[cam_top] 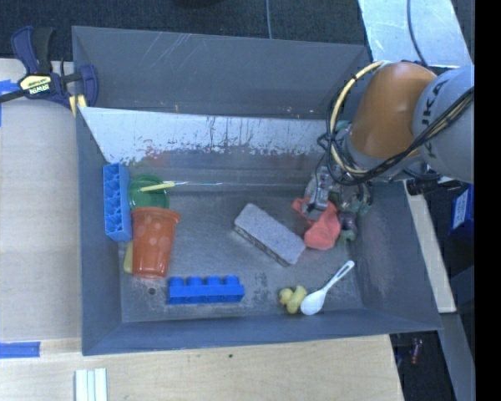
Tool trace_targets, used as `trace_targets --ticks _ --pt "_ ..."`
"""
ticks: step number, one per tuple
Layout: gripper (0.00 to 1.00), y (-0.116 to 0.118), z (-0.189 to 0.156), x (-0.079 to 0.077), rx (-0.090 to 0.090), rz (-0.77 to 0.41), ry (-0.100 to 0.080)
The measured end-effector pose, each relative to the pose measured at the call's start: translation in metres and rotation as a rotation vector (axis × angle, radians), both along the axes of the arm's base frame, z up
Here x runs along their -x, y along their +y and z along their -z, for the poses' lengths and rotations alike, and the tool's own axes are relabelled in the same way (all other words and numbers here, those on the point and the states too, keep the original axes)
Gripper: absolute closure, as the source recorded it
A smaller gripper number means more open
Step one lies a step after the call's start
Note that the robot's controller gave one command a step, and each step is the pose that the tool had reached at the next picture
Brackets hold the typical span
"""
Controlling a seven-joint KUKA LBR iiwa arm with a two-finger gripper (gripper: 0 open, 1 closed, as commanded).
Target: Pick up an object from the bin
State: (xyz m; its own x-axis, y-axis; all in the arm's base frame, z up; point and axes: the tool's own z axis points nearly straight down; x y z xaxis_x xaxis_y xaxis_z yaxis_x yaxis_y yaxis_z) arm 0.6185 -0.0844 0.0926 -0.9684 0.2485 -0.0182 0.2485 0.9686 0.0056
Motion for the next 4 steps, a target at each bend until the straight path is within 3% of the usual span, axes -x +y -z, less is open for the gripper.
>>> trace_targets --ticks 1,2,3,4 --pt "1.00 0.000 0.000 0.000 0.000 -0.001 0.000" --pt "1.00 0.004 0.013 0.000 0.004 -0.138 -0.002" --pt "1.00 0.004 0.007 0.002 0.003 -0.108 -0.004" --pt "1.00 0.010 -0.059 0.011 0.003 -0.131 0.001"
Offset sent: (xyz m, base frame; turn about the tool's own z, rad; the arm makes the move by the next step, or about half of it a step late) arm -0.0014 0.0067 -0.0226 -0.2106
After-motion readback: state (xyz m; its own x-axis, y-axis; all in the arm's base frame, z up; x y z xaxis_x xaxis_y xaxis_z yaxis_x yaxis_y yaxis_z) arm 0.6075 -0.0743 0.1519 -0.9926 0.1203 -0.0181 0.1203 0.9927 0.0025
